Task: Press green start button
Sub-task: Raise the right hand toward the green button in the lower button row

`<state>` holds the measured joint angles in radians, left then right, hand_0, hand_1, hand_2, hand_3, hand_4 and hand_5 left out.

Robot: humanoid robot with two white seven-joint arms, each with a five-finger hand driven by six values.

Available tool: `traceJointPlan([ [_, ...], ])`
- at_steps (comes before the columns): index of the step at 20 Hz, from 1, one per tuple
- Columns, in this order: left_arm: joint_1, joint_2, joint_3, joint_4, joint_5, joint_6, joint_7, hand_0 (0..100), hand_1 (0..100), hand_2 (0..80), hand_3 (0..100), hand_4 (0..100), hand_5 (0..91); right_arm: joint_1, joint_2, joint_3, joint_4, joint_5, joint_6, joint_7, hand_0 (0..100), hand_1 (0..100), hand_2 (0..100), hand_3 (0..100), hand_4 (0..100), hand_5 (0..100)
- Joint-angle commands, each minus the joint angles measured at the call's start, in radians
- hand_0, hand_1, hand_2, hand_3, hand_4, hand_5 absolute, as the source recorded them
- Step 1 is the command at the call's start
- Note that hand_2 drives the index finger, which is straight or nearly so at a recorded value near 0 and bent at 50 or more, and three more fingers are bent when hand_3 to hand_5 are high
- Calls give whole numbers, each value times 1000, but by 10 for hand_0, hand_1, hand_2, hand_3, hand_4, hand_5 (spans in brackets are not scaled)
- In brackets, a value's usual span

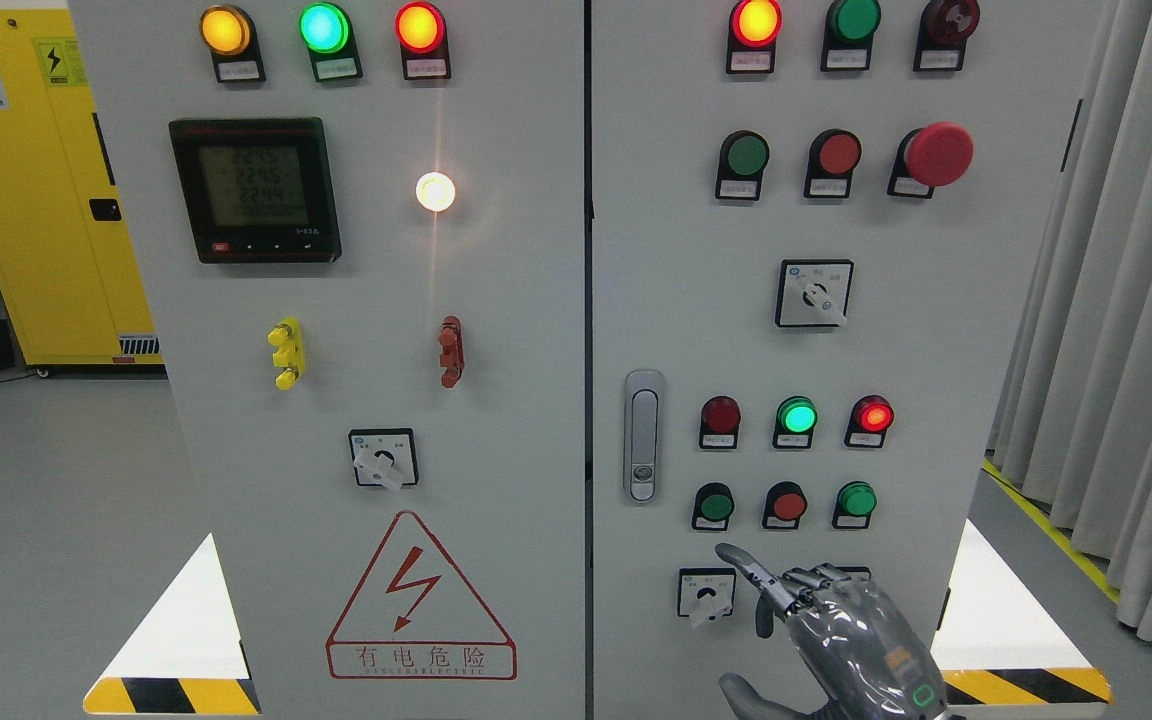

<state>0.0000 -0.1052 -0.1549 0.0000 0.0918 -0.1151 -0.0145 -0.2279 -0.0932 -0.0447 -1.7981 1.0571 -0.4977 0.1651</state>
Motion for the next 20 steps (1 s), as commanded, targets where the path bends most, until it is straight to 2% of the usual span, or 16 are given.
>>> traceJointPlan([
  [1,-26,-1,0,-28,0,0,1,120,556,0,0,0,0,-45,0,-3,71,4,1,4,361,588,0,679,661,503],
  [15,-26,-1,0,-28,0,0,1,120,556,0,0,0,0,-97,0,-1,135,4,7,5,363,588,0,677,658,494],
  [20,-26,-1,0,-28,0,0,1,120,556,0,0,0,0,-103,0,-1,141,3,10,24,364,588,0,675,658,490],
])
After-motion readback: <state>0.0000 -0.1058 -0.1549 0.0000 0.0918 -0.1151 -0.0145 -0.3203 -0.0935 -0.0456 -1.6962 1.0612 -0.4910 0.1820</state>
